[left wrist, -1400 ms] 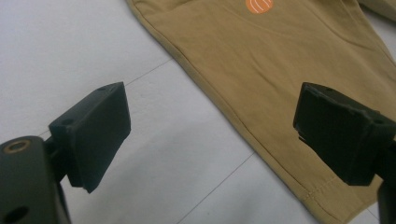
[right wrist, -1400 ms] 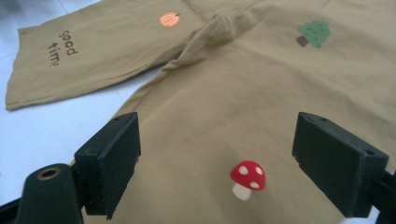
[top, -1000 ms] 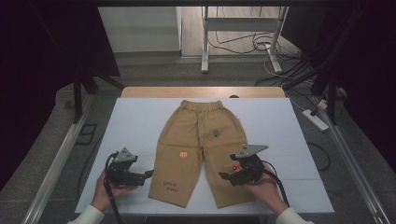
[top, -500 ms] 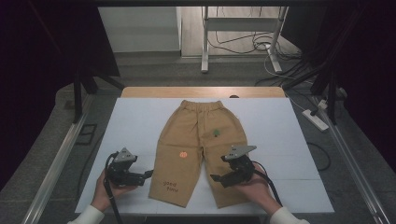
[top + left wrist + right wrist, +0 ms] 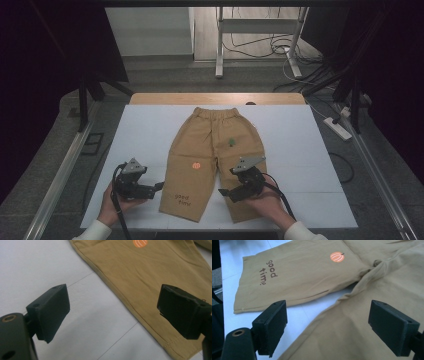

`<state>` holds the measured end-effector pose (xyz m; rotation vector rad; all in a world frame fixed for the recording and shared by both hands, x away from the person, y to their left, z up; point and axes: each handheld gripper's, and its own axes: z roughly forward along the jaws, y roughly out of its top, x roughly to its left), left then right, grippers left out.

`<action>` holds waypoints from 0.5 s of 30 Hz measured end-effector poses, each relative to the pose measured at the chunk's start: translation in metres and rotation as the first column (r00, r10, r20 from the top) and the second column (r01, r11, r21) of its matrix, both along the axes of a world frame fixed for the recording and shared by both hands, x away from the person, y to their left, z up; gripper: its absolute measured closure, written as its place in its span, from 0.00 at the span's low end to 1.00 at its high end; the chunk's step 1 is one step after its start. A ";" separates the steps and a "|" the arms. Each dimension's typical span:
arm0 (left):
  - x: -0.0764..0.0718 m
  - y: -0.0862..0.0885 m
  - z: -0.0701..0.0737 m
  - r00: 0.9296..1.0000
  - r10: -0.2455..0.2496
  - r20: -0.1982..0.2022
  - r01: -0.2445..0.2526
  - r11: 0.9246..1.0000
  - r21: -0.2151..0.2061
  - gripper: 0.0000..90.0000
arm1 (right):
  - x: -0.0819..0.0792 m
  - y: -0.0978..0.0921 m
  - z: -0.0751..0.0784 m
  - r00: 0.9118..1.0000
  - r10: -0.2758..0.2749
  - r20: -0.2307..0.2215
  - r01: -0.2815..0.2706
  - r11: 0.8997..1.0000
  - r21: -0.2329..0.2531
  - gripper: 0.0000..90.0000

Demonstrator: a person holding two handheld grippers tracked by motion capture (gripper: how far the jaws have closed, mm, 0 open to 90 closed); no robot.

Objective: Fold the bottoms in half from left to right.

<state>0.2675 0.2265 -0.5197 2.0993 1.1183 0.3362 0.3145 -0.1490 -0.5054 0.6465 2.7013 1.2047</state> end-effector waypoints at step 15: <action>0.000 0.000 0.000 1.000 -0.001 -0.001 0.001 1.000 -0.002 0.12 | -0.002 0.019 -0.003 1.000 0.030 -0.004 -0.030 1.000 -0.010 0.18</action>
